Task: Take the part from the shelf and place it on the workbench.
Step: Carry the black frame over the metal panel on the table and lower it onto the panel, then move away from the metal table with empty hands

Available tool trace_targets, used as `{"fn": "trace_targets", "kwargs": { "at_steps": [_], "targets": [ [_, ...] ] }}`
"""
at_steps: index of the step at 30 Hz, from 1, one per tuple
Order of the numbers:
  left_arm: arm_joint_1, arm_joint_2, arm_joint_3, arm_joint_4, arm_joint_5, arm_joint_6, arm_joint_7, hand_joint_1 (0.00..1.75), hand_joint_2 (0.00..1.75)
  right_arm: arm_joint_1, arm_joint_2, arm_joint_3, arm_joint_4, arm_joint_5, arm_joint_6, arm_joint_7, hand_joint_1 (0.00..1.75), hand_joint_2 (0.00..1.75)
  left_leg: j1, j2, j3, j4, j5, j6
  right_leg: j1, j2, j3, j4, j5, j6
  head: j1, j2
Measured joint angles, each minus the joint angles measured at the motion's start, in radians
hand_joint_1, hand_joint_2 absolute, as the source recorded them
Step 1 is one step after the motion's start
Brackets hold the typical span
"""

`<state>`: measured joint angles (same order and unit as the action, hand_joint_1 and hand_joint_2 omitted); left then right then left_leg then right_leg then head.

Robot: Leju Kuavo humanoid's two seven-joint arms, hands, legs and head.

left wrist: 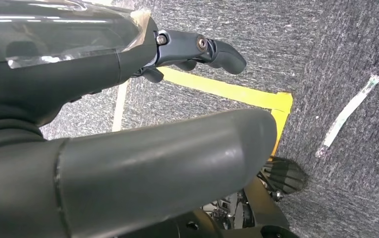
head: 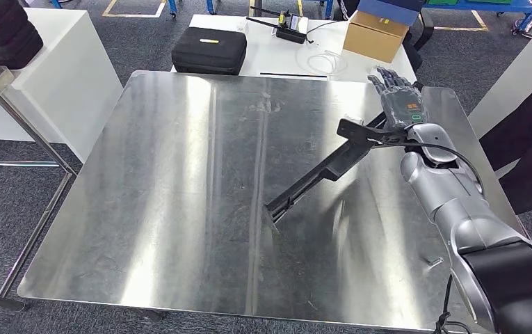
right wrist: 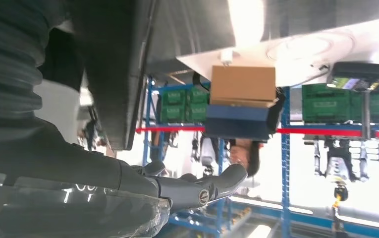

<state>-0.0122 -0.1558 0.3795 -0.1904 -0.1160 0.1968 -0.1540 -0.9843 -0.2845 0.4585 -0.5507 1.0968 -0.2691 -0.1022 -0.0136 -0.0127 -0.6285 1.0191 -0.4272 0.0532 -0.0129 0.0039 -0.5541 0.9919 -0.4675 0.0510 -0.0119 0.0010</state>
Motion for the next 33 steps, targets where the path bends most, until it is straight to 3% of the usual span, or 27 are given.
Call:
{"fn": "trace_targets", "kwargs": {
  "at_steps": [14, 27, 33],
  "targets": [
    [-0.001, -0.006, 0.008, 0.000, -0.011, 0.000, -0.002, 0.00, 0.00, -0.041, -0.005, 0.104, -0.042, 0.129, 0.025, 0.051, 0.00, 1.75, 0.000, 0.000, 0.000, 0.000, 0.000, 0.000, 0.000, 0.000, 0.000, 0.000, 0.000, 0.000, 0.000, 0.000],
    [-0.002, -0.012, 0.025, 0.000, -0.006, 0.000, -0.003, 0.00, 0.00, -0.048, -0.012, 0.152, -0.068, 0.160, 0.036, 0.072, 0.00, 1.75, 0.000, 0.000, 0.000, 0.000, 0.000, 0.000, 0.000, 0.000, 0.000, 0.000, 0.000, 0.000, 0.000, 0.000],
    [-0.003, -0.013, 0.026, 0.000, -0.018, 0.000, -0.003, 0.00, 0.00, -0.054, -0.035, 0.181, -0.095, 0.242, 0.083, 0.086, 0.00, 1.75, 0.000, 0.000, 0.000, 0.000, 0.000, 0.000, 0.000, 0.000, 0.000, 0.000, 0.000, 0.000, 0.000, 0.000]
  ]
}}
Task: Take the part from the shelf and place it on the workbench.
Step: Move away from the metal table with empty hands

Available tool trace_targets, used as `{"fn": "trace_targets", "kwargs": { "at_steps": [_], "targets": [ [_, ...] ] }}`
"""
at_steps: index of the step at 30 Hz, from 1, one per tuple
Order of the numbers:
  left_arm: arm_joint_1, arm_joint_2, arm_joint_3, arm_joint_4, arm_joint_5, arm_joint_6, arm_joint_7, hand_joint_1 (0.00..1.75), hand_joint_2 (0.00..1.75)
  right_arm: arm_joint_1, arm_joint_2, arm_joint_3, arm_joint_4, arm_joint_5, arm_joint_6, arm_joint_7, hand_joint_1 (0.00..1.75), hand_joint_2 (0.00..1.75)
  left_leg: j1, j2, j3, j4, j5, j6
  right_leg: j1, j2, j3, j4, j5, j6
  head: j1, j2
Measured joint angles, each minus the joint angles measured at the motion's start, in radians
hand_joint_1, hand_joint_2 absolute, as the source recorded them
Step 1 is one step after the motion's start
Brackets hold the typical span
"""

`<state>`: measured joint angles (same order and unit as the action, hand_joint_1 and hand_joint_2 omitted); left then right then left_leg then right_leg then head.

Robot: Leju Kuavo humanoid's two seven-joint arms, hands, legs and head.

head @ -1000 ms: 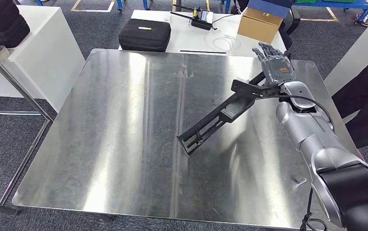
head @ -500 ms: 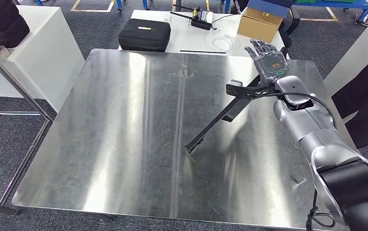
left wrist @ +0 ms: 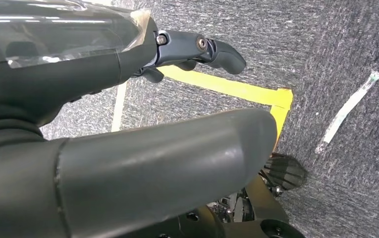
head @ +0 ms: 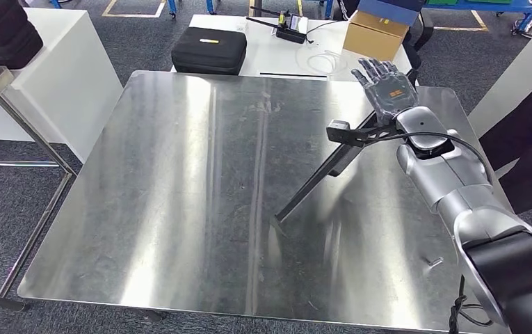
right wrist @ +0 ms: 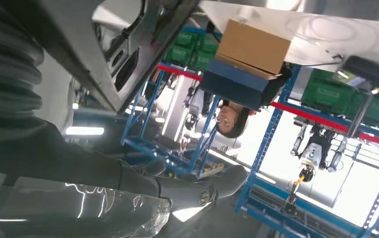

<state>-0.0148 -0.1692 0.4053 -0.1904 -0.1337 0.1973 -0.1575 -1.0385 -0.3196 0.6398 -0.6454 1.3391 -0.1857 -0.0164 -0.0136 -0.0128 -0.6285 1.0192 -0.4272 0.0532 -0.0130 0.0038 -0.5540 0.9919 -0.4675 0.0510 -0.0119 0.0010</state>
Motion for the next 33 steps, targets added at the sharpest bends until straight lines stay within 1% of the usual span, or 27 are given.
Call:
{"fn": "trace_targets", "kwargs": {
  "at_steps": [7, 11, 16, 21, 25, 33],
  "targets": [
    [0.000, -0.004, 0.002, 0.000, -0.012, -0.004, -0.002, 0.00, 0.00, -0.034, -0.019, 0.055, -0.027, 0.087, 0.043, -0.004, 0.00, 1.75, 0.000, 0.001, 0.000, 0.000, 0.000, 0.000, 0.000, 0.000, 0.000, 0.000, 0.000, 0.000, 0.000, 0.000],
    [-0.001, -0.007, 0.002, 0.000, -0.018, 0.000, -0.002, 0.00, 0.00, -0.079, -0.021, 0.112, -0.027, 0.169, 0.056, -0.011, 0.00, 1.75, 0.000, 0.001, 0.000, 0.000, 0.000, 0.000, 0.000, 0.000, 0.000, 0.000, 0.000, 0.000, 0.000, 0.000],
    [-0.001, -0.009, 0.004, 0.000, -0.018, 0.001, -0.002, 0.00, 0.00, -0.141, -0.009, 0.196, -0.021, 0.221, 0.077, -0.027, 0.00, 1.75, 0.000, 0.002, 0.000, 0.000, 0.000, 0.000, 0.000, 0.000, 0.000, 0.000, 0.000, 0.000, 0.000, 0.000],
    [-0.001, -0.014, 0.006, 0.000, -0.017, 0.003, -0.006, 0.00, 0.00, -0.196, 0.018, 0.277, -0.005, 0.205, 0.082, -0.024, 0.00, 1.75, 0.001, 0.002, 0.000, 0.000, 0.000, 0.000, 0.000, 0.000, 0.000, 0.000, 0.000, 0.000, 0.000, 0.000],
    [-0.002, -0.016, 0.008, 0.000, -0.017, 0.004, -0.008, 0.00, 0.00, -0.210, 0.034, 0.303, 0.006, 0.198, 0.081, -0.019, 0.00, 1.75, 0.001, 0.001, 0.000, 0.000, 0.000, 0.000, 0.000, 0.000, 0.000, 0.000, 0.000, 0.000, 0.000, 0.000],
    [-0.002, -0.018, 0.019, 0.000, -0.017, 0.004, -0.009, 0.00, 0.00, -0.220, 0.043, 0.333, 0.021, 0.196, 0.080, -0.019, 0.00, 1.75, 0.000, 0.001, 0.000, 0.000, 0.000, 0.000, 0.000, 0.000, 0.000, 0.000, 0.000, 0.000, 0.000, 0.000]
  ]
}}
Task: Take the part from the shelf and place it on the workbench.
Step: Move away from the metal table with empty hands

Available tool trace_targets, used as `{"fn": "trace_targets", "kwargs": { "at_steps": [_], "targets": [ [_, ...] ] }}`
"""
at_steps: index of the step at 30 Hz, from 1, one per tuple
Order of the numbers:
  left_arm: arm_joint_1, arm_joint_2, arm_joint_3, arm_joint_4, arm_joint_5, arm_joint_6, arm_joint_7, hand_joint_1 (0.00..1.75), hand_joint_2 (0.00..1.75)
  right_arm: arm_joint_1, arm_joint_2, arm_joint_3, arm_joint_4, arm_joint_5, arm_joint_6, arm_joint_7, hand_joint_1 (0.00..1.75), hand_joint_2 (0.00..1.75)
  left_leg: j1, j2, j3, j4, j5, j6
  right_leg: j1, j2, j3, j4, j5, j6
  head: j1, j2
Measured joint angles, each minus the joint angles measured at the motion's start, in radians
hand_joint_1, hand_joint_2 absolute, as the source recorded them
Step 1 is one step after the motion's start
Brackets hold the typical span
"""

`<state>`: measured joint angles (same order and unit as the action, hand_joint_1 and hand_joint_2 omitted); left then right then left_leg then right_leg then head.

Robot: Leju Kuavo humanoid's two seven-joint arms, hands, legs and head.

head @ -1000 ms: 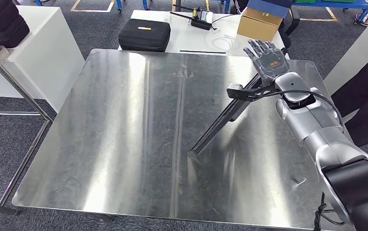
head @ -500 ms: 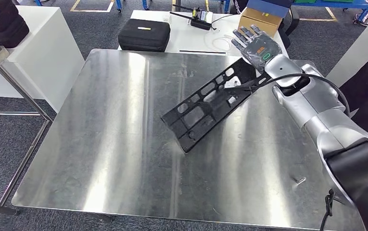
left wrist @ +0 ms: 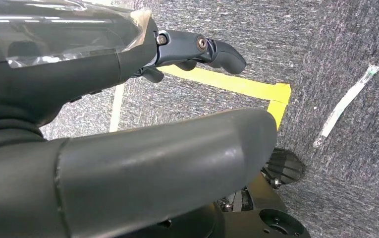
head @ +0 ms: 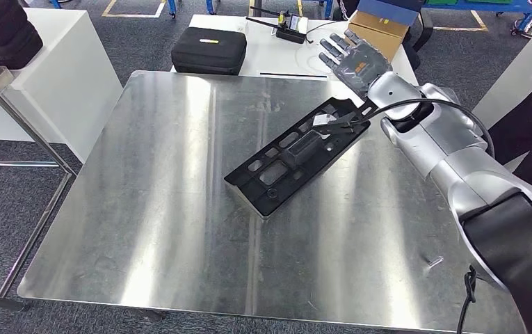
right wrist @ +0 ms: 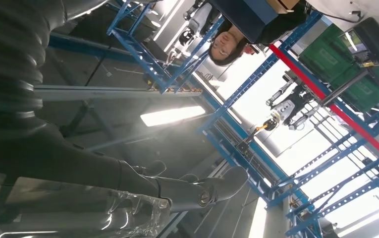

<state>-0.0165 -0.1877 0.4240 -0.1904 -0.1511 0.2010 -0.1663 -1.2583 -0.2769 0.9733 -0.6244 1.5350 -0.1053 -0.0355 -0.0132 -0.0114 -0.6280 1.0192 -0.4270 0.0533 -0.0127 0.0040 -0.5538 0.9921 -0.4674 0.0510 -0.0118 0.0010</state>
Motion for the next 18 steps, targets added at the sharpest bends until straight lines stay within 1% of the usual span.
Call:
{"fn": "trace_targets", "kwargs": {
  "at_steps": [3, 5, 7, 13, 16, 18],
  "targets": [
    [0.000, 0.000, 0.002, 0.000, 0.001, 0.001, 0.000, 0.00, 0.00, -0.001, 0.003, 0.004, 0.005, -0.028, -0.004, 0.008, 0.00, 1.75, 0.000, 0.000, 0.000, 0.000, 0.000, 0.000, 0.000, 0.000, 0.000, 0.000, 0.000, 0.000, 0.000, 0.000],
    [0.000, -0.002, 0.003, 0.000, 0.004, 0.005, 0.000, 0.00, 0.00, 0.004, 0.011, -0.009, 0.008, -0.089, -0.010, 0.021, 0.00, 1.75, 0.000, 0.000, 0.000, 0.000, 0.000, 0.000, 0.000, 0.000, 0.000, 0.000, 0.000, 0.000, 0.000, 0.000],
    [-0.001, -0.005, 0.005, 0.000, 0.007, 0.010, -0.001, 0.00, 0.00, 0.015, 0.024, -0.042, 0.011, -0.175, -0.016, 0.033, 0.00, 1.75, 0.000, 0.000, 0.000, 0.000, 0.000, 0.000, 0.000, 0.000, 0.000, 0.000, 0.000, 0.000, 0.000, 0.000],
    [-0.001, -0.013, 0.013, 0.000, 0.010, 0.022, -0.003, 0.00, 0.00, 0.064, 0.071, -0.205, 0.012, -0.419, -0.019, 0.019, 0.00, 1.75, 0.000, 0.000, 0.000, 0.000, 0.000, 0.000, 0.000, 0.000, 0.000, 0.000, 0.000, 0.000, 0.000, 0.000],
    [-0.001, -0.014, 0.016, 0.000, 0.012, 0.028, -0.005, 0.00, 0.00, 0.083, 0.091, -0.290, 0.012, -0.538, 0.001, 0.005, 0.00, 1.75, 0.000, 0.000, 0.000, 0.000, 0.000, 0.000, 0.000, 0.000, 0.000, 0.000, 0.000, 0.000, 0.000, 0.000],
    [-0.001, -0.014, 0.017, 0.000, 0.013, 0.029, -0.006, 0.00, 0.00, 0.100, 0.102, -0.358, 0.011, -0.649, 0.025, -0.012, 0.00, 1.75, 0.000, 0.000, 0.000, 0.000, 0.000, 0.000, 0.000, 0.000, 0.000, 0.000, 0.000, 0.000, 0.000, 0.000]
  ]
}}
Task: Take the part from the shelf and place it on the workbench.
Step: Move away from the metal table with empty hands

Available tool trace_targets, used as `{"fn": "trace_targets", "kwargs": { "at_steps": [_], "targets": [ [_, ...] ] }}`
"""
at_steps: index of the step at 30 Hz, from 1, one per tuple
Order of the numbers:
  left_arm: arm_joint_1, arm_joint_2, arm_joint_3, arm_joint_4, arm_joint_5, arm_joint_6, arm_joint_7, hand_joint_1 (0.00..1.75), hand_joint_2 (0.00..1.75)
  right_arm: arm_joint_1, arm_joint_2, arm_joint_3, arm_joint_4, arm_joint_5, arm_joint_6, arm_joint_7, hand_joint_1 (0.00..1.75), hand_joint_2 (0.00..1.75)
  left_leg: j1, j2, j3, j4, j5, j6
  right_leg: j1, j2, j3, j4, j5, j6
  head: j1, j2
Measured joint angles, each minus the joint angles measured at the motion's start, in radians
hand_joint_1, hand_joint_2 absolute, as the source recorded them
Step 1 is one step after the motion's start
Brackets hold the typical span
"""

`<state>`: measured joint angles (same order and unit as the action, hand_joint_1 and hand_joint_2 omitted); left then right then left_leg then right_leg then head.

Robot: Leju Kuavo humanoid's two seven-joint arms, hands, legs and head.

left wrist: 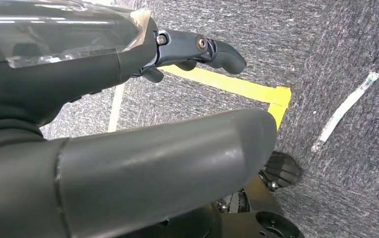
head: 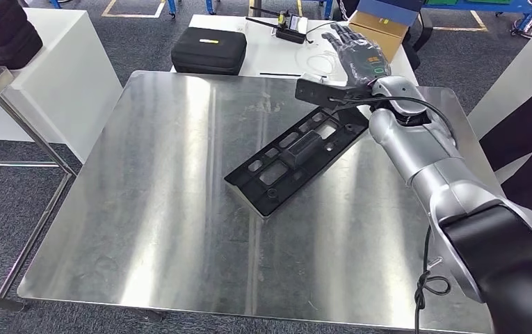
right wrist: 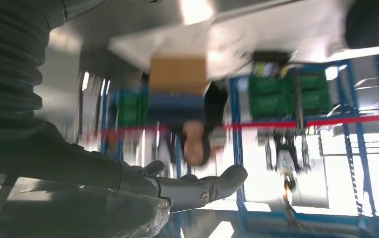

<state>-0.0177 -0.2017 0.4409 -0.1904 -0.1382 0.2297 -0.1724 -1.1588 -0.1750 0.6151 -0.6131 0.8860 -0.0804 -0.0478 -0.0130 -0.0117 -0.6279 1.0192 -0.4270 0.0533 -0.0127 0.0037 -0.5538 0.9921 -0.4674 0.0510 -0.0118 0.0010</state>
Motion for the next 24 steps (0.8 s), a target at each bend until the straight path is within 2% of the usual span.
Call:
{"fn": "trace_targets", "kwargs": {
  "at_steps": [6, 9, 14, 24],
  "targets": [
    [0.000, 0.001, 0.003, 0.000, -0.004, 0.000, 0.000, 0.00, 0.00, 0.061, 0.008, -0.193, -0.022, -0.263, 0.083, -0.053, 0.00, 1.75, 0.000, -0.002, 0.000, 0.000, 0.000, 0.000, 0.000, -0.001, 0.000, 0.000, 0.000, 0.000, 0.000, 0.000],
    [0.000, 0.001, 0.011, 0.000, -0.004, 0.003, 0.000, 0.00, 0.00, 0.082, 0.011, -0.254, -0.036, -0.392, 0.137, -0.083, 0.00, 1.75, 0.000, -0.002, 0.000, 0.000, 0.000, 0.000, 0.000, -0.001, 0.000, 0.000, 0.000, 0.000, 0.000, 0.000],
    [0.000, 0.001, 0.022, 0.000, -0.003, 0.007, 0.006, 0.00, 0.00, 0.152, 0.014, -0.332, -0.094, -0.688, 0.250, -0.143, 0.00, 1.75, 0.000, -0.002, 0.000, 0.000, 0.000, 0.000, 0.000, -0.001, 0.000, 0.000, 0.000, 0.000, 0.000, 0.000],
    [0.000, 0.001, 0.042, 0.000, -0.003, 0.017, 0.014, 0.00, 0.00, 0.232, 0.005, -0.358, -0.178, -0.876, 0.287, -0.174, 0.00, 1.75, 0.000, -0.001, 0.000, 0.000, 0.000, 0.000, 0.000, -0.001, 0.000, 0.000, 0.000, 0.000, 0.000, 0.000]
  ]
}}
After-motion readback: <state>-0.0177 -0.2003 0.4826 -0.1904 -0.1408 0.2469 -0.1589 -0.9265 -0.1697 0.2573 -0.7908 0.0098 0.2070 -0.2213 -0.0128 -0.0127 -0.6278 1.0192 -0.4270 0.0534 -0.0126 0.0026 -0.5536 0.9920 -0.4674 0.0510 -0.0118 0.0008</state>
